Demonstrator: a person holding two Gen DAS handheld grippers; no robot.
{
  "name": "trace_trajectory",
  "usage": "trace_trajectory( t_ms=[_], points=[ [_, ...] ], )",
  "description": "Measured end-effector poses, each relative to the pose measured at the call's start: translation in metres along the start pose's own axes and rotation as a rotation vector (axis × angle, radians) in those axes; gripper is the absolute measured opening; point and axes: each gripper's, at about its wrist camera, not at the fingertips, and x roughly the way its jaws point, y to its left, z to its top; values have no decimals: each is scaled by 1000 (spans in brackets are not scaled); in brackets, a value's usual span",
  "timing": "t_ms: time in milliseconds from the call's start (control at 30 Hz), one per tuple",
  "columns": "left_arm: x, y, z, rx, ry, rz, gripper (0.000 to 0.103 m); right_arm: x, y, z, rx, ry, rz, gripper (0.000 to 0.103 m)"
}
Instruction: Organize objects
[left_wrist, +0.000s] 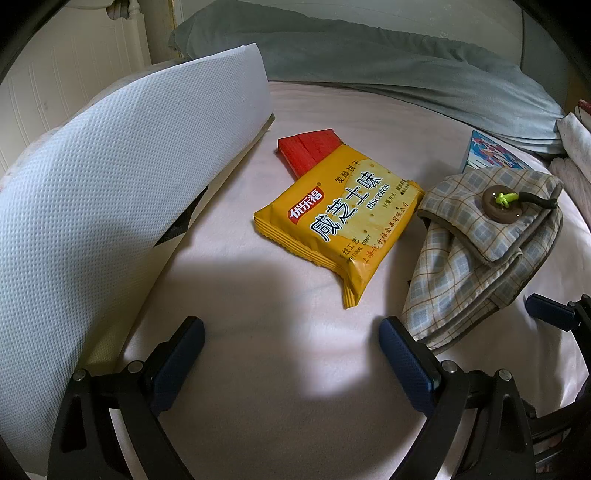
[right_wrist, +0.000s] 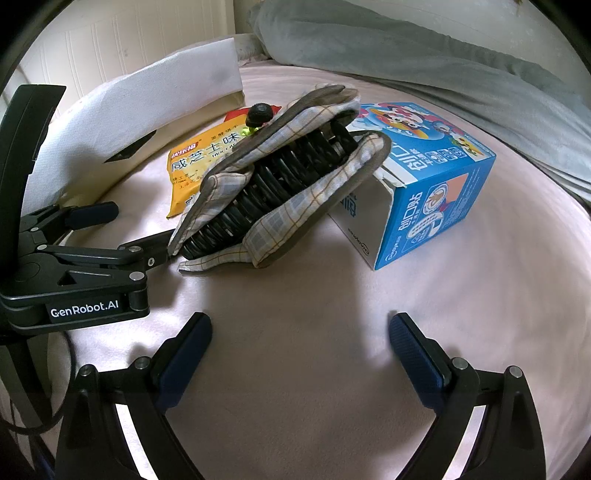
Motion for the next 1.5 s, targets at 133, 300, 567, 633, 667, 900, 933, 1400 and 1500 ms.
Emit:
trace_trajectory(
  t_ms=[133,300,567,633,667,900,933,1400,1500],
  points=[
    [0,0,0,0,0,0,97,-2,0,-2,-4,1,-4,97],
    [0,0,0,0,0,0,97,-3,1,-2,-6,2,-7,97],
    [0,1,1,1,1,-1,97,-5,3,-2,-4,2,-3,97],
    [1,1,1,1,1,-1,97,-6,4,-2,-4,2,-2,97],
    [1,1,1,1,1,0,97,-6,3,-2,-4,2,-2,97],
    [1,1,1,1,1,-1,97,-6,2,-3,-4,2,-3,98],
    [1,1,1,1,1,-1,97,-6,2,-3,-4,2,-2,98],
    [1,1,1,2,1,-1,97,-7,4,-4,-5,3,-3,98],
    [1,1,1,2,1,-1,97,-8,4,-5,-6,2,-4,98]
  ],
)
